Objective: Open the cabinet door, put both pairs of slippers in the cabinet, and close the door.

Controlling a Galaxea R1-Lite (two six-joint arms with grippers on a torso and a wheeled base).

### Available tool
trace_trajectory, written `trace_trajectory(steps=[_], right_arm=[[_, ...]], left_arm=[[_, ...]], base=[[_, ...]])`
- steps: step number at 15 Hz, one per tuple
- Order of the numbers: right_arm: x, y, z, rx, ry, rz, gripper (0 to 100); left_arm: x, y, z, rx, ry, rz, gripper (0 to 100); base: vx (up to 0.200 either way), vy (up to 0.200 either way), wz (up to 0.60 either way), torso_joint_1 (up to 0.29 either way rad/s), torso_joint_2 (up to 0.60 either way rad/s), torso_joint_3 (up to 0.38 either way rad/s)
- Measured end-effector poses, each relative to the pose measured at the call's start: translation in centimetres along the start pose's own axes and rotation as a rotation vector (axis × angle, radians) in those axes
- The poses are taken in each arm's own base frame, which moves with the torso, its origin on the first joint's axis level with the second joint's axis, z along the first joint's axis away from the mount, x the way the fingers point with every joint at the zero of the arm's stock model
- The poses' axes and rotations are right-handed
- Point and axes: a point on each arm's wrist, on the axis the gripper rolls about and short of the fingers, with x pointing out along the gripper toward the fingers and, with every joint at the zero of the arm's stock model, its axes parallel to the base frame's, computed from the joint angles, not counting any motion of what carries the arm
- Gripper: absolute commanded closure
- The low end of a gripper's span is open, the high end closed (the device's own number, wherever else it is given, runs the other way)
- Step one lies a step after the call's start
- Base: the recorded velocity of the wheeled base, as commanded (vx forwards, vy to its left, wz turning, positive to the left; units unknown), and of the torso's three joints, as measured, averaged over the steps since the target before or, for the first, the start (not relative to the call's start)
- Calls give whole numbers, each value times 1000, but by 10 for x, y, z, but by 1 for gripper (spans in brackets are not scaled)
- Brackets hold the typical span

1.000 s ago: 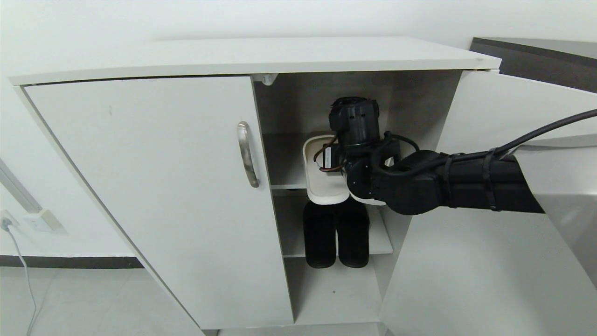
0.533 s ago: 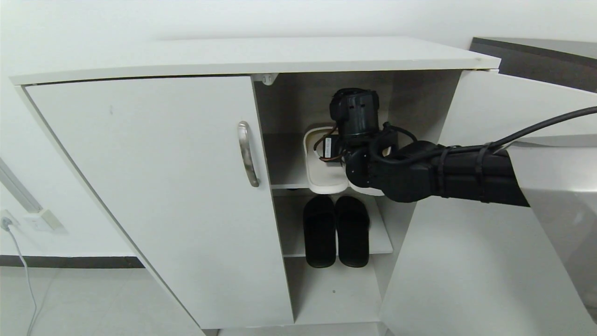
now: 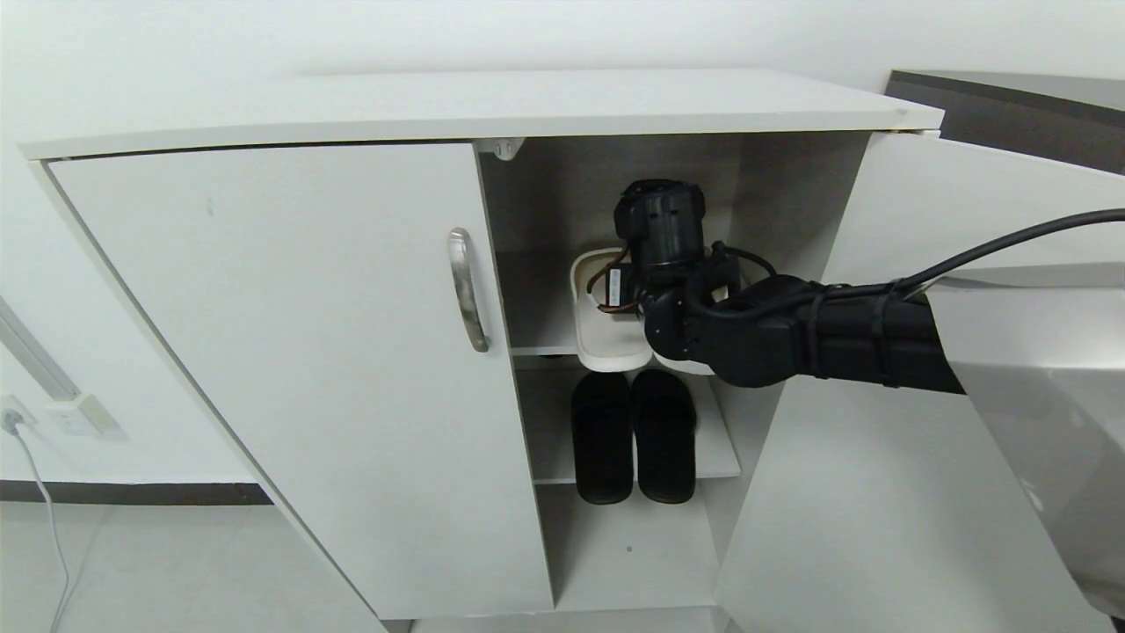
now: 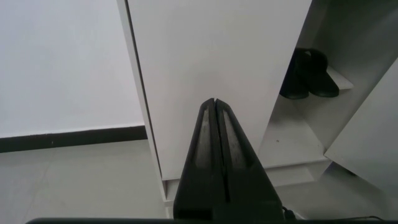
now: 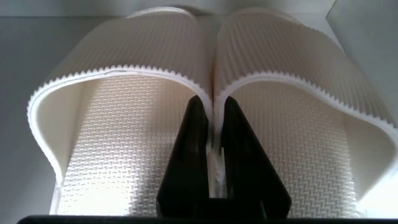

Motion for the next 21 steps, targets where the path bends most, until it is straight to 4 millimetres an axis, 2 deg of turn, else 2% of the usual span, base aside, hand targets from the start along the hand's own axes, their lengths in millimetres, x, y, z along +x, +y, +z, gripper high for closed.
trace_trajectory(steps=[4,8,15,20,21], right_arm=[[-1,0,-4,-12,14,-2,0],[-17,0,-9,-36,40,9,0],[-80,-22,1,-60,68,53,0],[-129,-37,-9,-48,57,158,0],[-138,-39,-16,-49,58,191,100]], left_arm=[[0,0,0,0,0,0,100],[0,0,0,-1,0,0,100],[0,0,0,-1,0,0,100],[0,0,0,-1,0,0,100],[0,0,0,-1,0,-1,100]], base=[[0,0,0,0,0,0],[0,0,0,0,0,0],[0,0,0,0,0,0],[0,0,0,0,0,0],[0,0,0,0,0,0]])
